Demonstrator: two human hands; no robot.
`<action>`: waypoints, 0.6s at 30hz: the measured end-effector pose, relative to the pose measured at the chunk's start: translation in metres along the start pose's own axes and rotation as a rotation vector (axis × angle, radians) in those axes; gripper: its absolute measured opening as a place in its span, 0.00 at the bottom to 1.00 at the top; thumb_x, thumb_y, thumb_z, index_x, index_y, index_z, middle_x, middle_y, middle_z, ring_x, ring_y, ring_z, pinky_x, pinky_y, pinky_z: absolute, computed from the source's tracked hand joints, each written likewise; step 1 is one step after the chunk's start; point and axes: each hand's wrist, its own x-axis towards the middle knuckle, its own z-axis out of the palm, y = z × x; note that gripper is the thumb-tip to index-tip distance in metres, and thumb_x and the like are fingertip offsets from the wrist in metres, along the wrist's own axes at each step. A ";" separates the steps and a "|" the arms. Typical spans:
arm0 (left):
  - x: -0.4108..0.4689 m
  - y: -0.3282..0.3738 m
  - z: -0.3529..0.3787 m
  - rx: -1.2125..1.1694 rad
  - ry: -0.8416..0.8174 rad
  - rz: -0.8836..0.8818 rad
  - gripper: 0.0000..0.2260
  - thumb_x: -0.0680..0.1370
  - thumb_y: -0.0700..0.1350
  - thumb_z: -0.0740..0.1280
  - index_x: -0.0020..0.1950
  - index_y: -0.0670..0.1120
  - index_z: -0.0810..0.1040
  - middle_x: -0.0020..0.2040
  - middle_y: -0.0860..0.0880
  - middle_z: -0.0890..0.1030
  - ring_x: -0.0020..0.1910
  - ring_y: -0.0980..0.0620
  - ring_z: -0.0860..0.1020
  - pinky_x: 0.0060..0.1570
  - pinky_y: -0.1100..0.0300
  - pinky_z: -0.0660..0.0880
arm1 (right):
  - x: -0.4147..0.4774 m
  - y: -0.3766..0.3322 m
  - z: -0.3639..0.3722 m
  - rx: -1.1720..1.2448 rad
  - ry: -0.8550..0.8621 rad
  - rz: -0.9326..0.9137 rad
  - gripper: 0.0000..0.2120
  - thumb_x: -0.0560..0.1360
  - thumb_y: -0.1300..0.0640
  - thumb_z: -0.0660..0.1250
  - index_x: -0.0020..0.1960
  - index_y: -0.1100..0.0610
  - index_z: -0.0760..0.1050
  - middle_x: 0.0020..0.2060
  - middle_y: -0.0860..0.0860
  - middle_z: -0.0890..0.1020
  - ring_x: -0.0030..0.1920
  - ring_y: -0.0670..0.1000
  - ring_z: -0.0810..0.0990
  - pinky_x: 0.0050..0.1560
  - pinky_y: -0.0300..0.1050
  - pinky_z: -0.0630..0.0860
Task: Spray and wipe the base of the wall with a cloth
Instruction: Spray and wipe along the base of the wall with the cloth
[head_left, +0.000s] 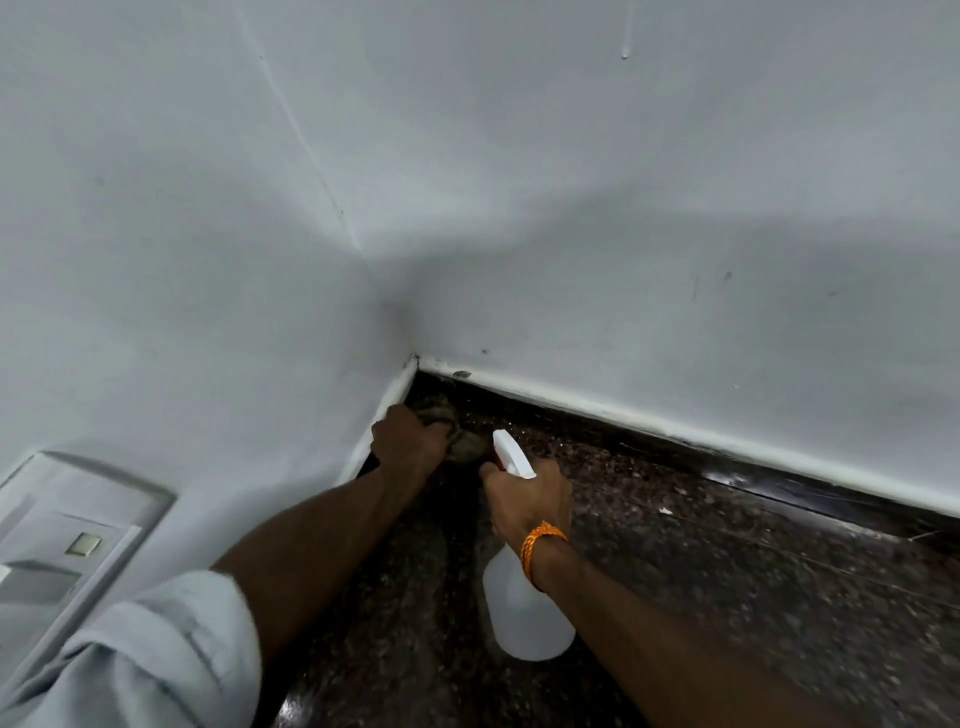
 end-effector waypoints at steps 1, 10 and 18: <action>0.007 0.008 0.008 -0.079 -0.007 -0.078 0.24 0.74 0.50 0.69 0.66 0.38 0.74 0.64 0.37 0.76 0.64 0.38 0.74 0.61 0.50 0.73 | 0.000 -0.001 -0.004 0.016 0.015 0.000 0.12 0.67 0.49 0.73 0.34 0.54 0.72 0.36 0.58 0.83 0.40 0.63 0.85 0.42 0.60 0.84; 0.041 0.011 0.074 -0.601 -0.244 -0.251 0.22 0.70 0.42 0.74 0.61 0.37 0.75 0.56 0.41 0.81 0.49 0.43 0.82 0.47 0.46 0.82 | 0.034 0.007 -0.039 -0.013 0.129 -0.053 0.22 0.59 0.42 0.68 0.41 0.60 0.84 0.29 0.58 0.84 0.34 0.63 0.84 0.40 0.59 0.84; 0.047 0.011 0.044 -0.652 -0.091 -0.269 0.29 0.68 0.49 0.69 0.67 0.40 0.72 0.58 0.42 0.81 0.52 0.42 0.82 0.52 0.46 0.80 | 0.036 0.010 -0.052 0.000 0.135 -0.042 0.21 0.59 0.45 0.66 0.37 0.62 0.83 0.26 0.59 0.82 0.32 0.63 0.84 0.40 0.57 0.84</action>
